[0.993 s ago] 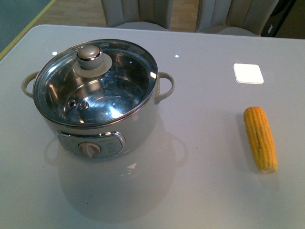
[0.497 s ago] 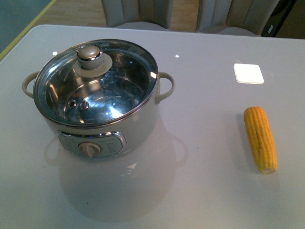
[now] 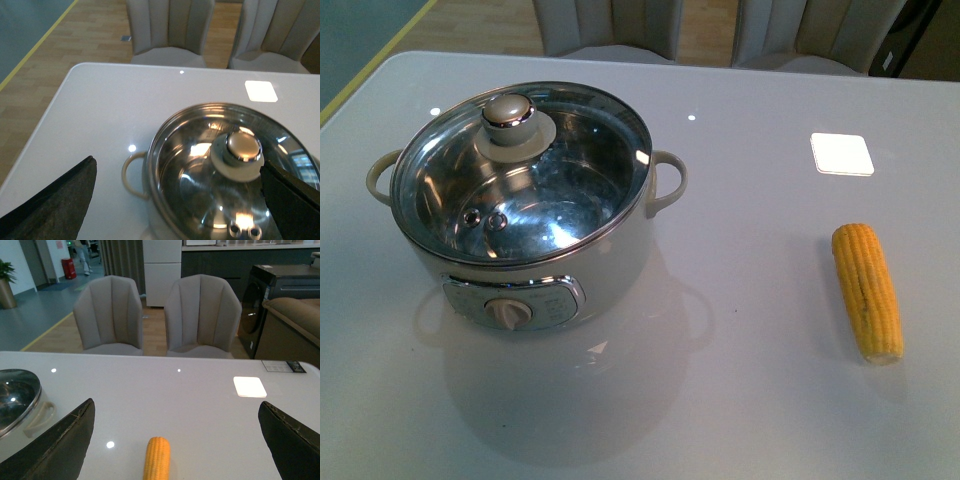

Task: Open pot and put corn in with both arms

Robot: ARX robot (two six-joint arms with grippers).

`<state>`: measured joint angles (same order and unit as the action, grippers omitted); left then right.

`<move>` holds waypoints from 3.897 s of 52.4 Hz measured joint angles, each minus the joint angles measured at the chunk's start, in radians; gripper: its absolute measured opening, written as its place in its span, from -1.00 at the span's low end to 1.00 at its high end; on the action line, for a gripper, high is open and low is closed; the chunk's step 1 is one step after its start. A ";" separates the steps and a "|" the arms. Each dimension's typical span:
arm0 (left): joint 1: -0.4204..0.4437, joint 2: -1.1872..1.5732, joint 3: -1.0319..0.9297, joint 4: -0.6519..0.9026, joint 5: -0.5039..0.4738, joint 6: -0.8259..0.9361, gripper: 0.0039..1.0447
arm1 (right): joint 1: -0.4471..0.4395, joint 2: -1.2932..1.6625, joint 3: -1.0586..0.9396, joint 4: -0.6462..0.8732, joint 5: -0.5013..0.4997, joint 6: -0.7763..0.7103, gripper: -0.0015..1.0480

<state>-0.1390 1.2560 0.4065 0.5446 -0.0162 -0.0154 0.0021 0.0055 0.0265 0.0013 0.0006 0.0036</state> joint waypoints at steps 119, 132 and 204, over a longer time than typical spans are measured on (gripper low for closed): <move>-0.193 0.801 0.458 0.262 -0.167 -0.027 -0.23 | 0.000 0.000 0.000 0.000 0.000 0.000 0.83; -0.142 0.668 0.458 0.219 -0.162 -0.029 -0.23 | 0.000 0.000 0.000 0.000 0.000 0.000 0.83; 0.493 1.099 0.312 0.693 0.054 0.149 -0.23 | 0.000 0.000 0.000 0.000 0.000 0.000 0.83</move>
<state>0.3542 2.3547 0.7185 1.2373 0.0376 0.1337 0.0021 0.0055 0.0265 0.0013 0.0006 0.0036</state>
